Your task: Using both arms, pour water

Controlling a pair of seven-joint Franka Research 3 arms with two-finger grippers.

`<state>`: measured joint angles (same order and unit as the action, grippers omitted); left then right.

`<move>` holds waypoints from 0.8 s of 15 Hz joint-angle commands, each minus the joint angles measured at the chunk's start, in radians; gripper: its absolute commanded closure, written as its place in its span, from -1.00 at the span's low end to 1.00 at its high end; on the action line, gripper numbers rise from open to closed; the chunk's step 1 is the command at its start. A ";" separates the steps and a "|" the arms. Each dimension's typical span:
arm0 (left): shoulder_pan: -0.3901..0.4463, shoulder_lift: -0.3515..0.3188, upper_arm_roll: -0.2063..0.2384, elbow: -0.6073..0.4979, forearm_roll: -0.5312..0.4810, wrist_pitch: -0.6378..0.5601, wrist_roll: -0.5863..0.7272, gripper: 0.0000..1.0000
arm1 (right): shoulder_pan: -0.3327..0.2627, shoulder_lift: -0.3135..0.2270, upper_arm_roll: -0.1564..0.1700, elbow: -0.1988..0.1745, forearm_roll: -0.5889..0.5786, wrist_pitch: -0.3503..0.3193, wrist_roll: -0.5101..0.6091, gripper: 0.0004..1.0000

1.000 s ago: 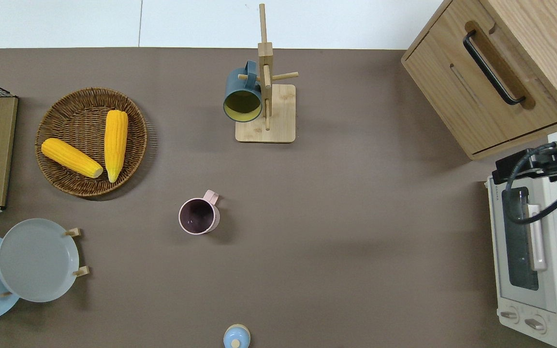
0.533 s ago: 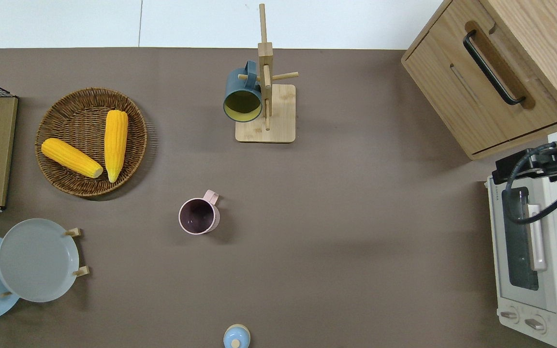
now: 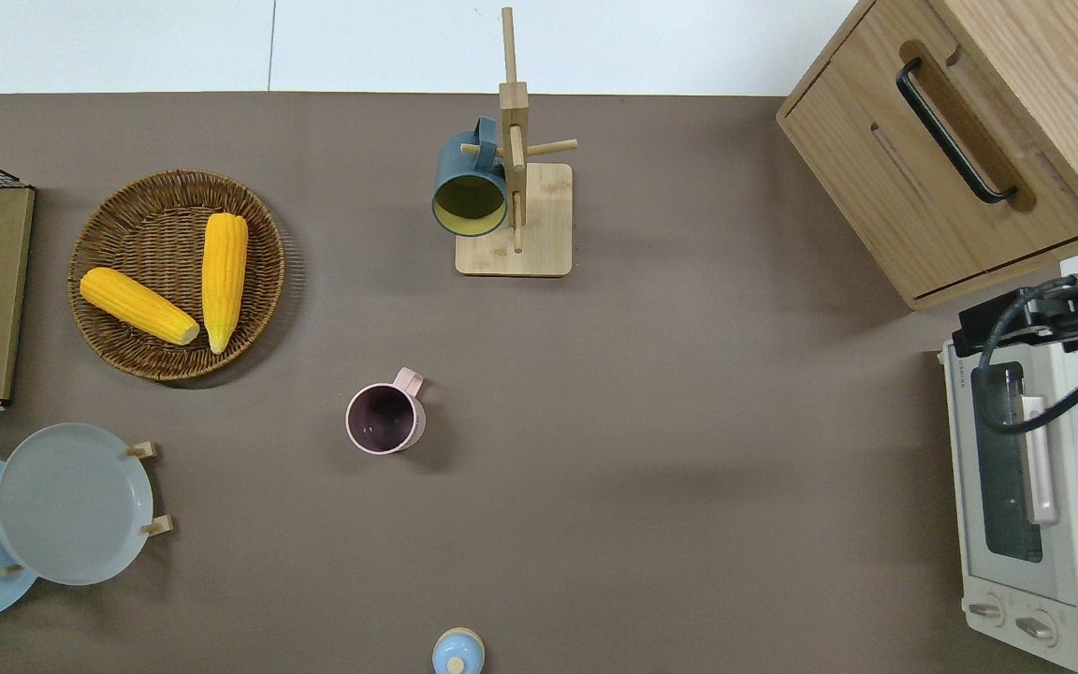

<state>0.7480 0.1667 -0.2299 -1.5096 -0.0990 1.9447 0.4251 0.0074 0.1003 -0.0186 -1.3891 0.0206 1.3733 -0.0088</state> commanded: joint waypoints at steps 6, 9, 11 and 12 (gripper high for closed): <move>-0.145 -0.090 -0.036 -0.004 0.133 -0.216 -0.123 -0.99 | -0.006 -0.021 0.003 -0.024 0.010 0.004 -0.019 -0.99; -0.251 -0.110 -0.003 -0.004 0.133 -0.259 -0.124 -0.99 | -0.006 -0.021 0.003 -0.024 0.010 0.004 -0.019 -0.99; -0.359 -0.116 0.049 -0.004 0.131 -0.297 -0.124 -0.99 | -0.006 -0.021 0.003 -0.024 0.010 0.004 -0.019 -0.99; -0.427 -0.118 0.090 -0.004 0.128 -0.323 -0.132 -0.99 | -0.006 -0.021 0.003 -0.024 0.010 0.004 -0.019 -0.99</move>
<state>0.4808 0.0705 -0.2378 -1.5092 0.0041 1.6893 0.3111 0.0074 0.1003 -0.0186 -1.3891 0.0206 1.3733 -0.0088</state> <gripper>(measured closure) 0.004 0.004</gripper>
